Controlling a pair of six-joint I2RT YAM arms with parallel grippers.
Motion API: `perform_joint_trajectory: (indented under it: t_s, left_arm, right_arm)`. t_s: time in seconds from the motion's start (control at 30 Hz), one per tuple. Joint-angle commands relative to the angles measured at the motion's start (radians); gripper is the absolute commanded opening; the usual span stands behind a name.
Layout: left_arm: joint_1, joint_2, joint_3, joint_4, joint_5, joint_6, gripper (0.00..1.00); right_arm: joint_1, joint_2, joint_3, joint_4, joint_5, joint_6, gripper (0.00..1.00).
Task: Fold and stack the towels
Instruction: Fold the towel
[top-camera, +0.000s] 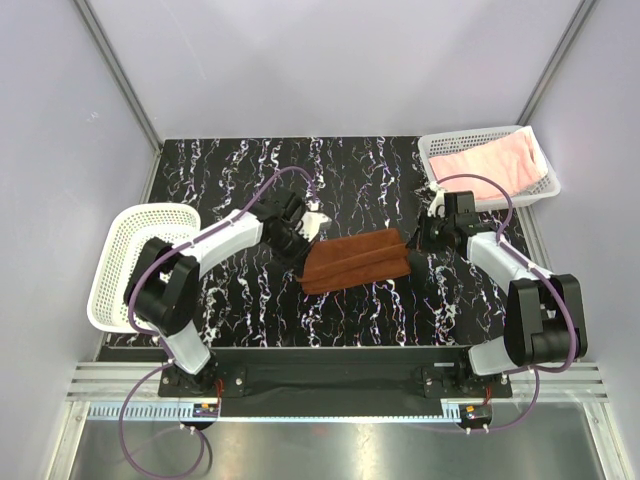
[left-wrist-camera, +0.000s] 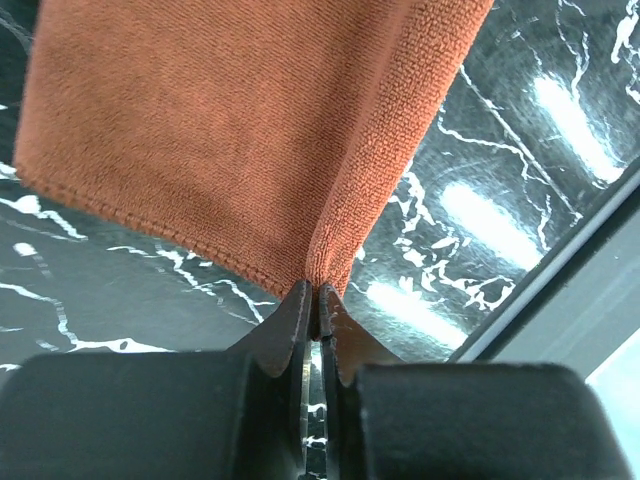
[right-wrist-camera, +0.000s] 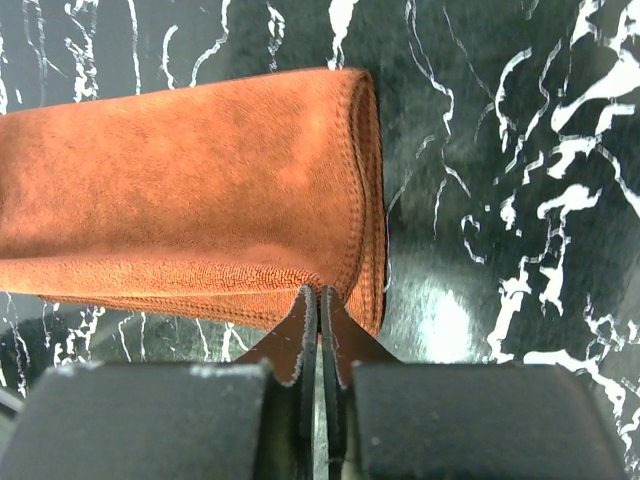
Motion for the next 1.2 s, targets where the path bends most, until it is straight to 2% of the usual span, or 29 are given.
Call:
perform_joint_trajectory:
  t_s: [0.0,0.07,0.17,0.2,0.43,0.6,0.67,0.9,0.97,1.1,1.17]
  left_arm:
    - [-0.007,-0.02,-0.015,-0.01,0.052,-0.009,0.1]
    - [-0.012,-0.013,-0.018,-0.02,0.057,-0.017,0.13]
    - [-0.015,-0.016,-0.011,-0.036,0.054,-0.023,0.22]
    - [-0.013,-0.023,-0.002,-0.041,0.048,-0.026,0.22]
    - [-0.013,-0.081,0.048,-0.052,0.082,-0.066,0.29]
    - [-0.013,-0.036,0.035,0.023,0.028,-0.186,0.28]
    - [-0.018,-0.03,-0.017,0.077,0.045,-0.23,0.28]
    - [-0.018,-0.058,-0.208,0.273,0.031,-0.39,0.28]
    - [-0.017,-0.047,-0.211,0.272,-0.007,-0.422,0.28]
    - [0.0,-0.04,-0.176,0.215,-0.171,-0.462,0.27]
    - [0.026,-0.055,-0.153,0.186,-0.196,-0.48,0.27]
  right_arm:
    - [-0.005,-0.039,0.009,-0.035,0.06,0.042,0.06]
    - [-0.005,-0.039,0.02,-0.08,0.063,0.054,0.14]
    - [-0.005,-0.047,0.05,-0.136,0.081,0.088,0.35]
    - [-0.004,-0.056,0.056,-0.144,0.084,0.112,0.38]
    - [-0.004,-0.08,0.081,-0.118,0.089,0.238,0.41]
    - [-0.002,-0.033,0.07,-0.072,0.043,0.318,0.4]
    - [-0.004,-0.001,0.053,-0.035,-0.009,0.335,0.39]
    - [-0.004,0.087,-0.048,0.009,0.02,0.356,0.36]
    - [-0.002,0.093,-0.063,0.011,0.041,0.352,0.35]
    - [-0.002,0.073,-0.056,-0.049,0.096,0.33,0.32]
    - [-0.002,0.039,-0.052,-0.084,0.106,0.336,0.32]
